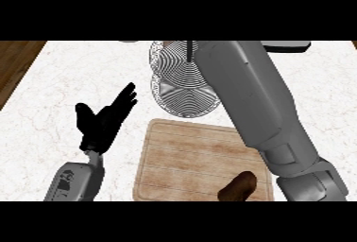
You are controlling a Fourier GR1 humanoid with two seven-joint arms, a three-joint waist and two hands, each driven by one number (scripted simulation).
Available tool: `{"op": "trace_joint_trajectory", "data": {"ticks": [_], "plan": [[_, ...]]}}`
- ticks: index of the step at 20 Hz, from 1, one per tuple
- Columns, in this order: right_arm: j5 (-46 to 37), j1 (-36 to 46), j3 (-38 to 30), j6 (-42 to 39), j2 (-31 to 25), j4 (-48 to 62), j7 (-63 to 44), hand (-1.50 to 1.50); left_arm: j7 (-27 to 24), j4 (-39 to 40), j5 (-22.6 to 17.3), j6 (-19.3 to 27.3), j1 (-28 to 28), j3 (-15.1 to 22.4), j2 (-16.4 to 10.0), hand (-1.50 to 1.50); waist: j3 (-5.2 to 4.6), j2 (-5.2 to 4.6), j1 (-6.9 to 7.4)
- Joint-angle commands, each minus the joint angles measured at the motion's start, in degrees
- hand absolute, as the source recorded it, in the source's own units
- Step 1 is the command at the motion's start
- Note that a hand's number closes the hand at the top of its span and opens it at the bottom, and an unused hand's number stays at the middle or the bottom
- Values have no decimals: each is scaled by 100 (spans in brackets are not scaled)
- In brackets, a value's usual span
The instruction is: Pick the pear from the cutting board and place it in the tiered basket
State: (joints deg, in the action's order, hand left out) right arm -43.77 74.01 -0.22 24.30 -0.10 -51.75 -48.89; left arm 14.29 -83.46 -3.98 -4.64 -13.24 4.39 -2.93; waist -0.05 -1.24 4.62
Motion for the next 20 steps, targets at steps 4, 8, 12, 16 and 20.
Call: {"op": "trace_joint_trajectory", "data": {"ticks": [4,8,12,16,20], "plan": [[1238,188,231,1285,10,1130,1543,-150,181,-96,48,70,-137,158,167,0,0,-45,129],[1284,680,148,1829,10,1528,2012,-150,-90,-97,-127,-195,89,-103,-130,0,-5,-13,80],[910,1216,66,2486,10,2226,1815,-150,39,-216,6,4,123,-13,-17,0,-7,25,-35],[1355,976,-30,3294,10,1904,1389,-150,-92,156,-57,-5,-11,-284,-130,0,-3,83,-235],[987,618,-96,3191,-176,1685,1067,-150,152,95,-251,-48,-78,-539,-292,0,4,158,-495]]}}
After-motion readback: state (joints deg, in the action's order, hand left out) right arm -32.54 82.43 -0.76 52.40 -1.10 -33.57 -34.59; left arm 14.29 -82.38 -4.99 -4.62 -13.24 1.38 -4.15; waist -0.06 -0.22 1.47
